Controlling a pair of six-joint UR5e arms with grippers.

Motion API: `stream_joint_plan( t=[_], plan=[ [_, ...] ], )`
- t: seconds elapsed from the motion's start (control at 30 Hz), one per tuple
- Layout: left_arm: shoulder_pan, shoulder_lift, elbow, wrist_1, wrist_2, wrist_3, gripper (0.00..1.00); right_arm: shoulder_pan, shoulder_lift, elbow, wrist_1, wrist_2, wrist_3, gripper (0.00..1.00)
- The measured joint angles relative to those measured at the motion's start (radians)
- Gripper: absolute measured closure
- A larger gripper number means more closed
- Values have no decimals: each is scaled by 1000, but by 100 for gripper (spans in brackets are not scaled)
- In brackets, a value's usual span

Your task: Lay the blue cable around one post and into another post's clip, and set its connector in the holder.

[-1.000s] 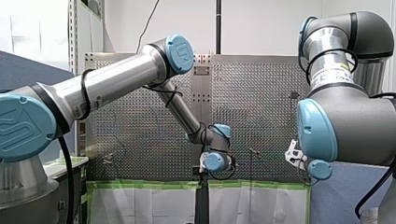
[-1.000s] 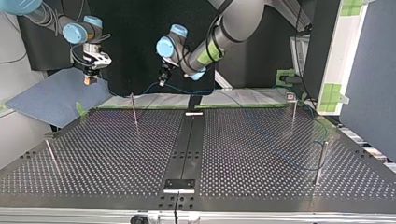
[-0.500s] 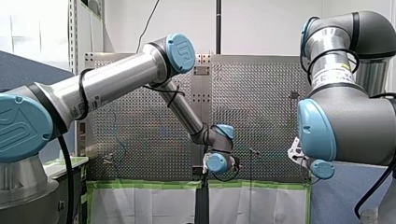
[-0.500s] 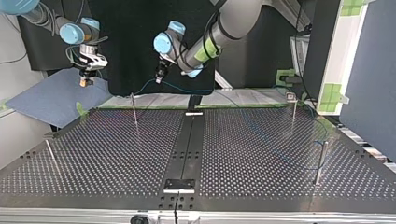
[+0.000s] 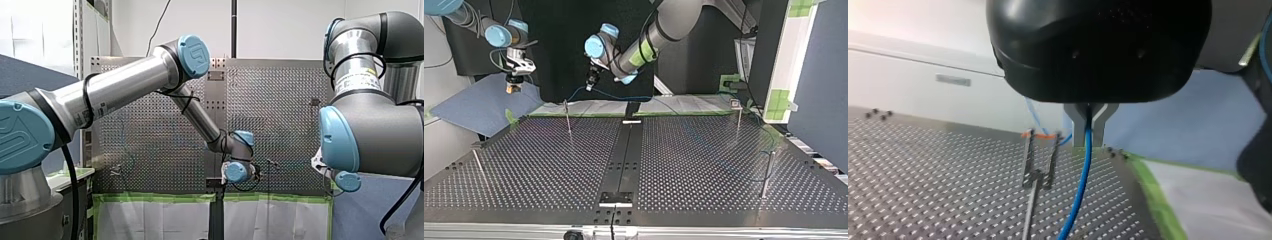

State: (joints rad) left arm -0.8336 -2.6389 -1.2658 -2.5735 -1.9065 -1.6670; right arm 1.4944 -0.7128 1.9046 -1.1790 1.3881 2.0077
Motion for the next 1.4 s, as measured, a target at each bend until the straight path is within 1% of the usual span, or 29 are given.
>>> stream_joint_plan(
  t=[0.07, 0.1, 0.27, 0.5, 0.73, 0.83, 0.97, 1.17, 1.27, 1.4],
  plan=[
    [3, 0, 10, -1, 0, -8, 95, 0, 0, -3, 1, -1, -1, 100],
    [4, 0, 13, -1, 0, -10, 93, 0, 0, -4, 2, -1, -2, 100],
    [14, -6, 25, -1, 2, -16, 93, 4, 0, -6, 0, -3, -11, 100],
    [34, -10, 30, -8, 8, -27, 93, 11, 0, -7, 2, -15, -16, 100],
    [25, -12, 30, -24, 8, -13, 93, 13, 1, -8, 11, -13, -22, 100],
    [26, -12, 30, -26, 6, -13, 93, 14, 1, -7, 15, -12, -31, 100],
    [28, -14, 24, -26, 2, -13, 93, 17, 2, -6, 28, -11, -55, 100],
    [31, -19, 2, -14, -2, -11, 93, 23, 3, 6, 36, -6, -78, 100],
    [30, -19, -11, -6, -2, -12, 93, 25, 3, 11, 37, 1, -83, 100],
    [27, -18, -17, -11, -1, -9, 93, 24, 3, 18, 36, 9, -86, 100]
  ],
)
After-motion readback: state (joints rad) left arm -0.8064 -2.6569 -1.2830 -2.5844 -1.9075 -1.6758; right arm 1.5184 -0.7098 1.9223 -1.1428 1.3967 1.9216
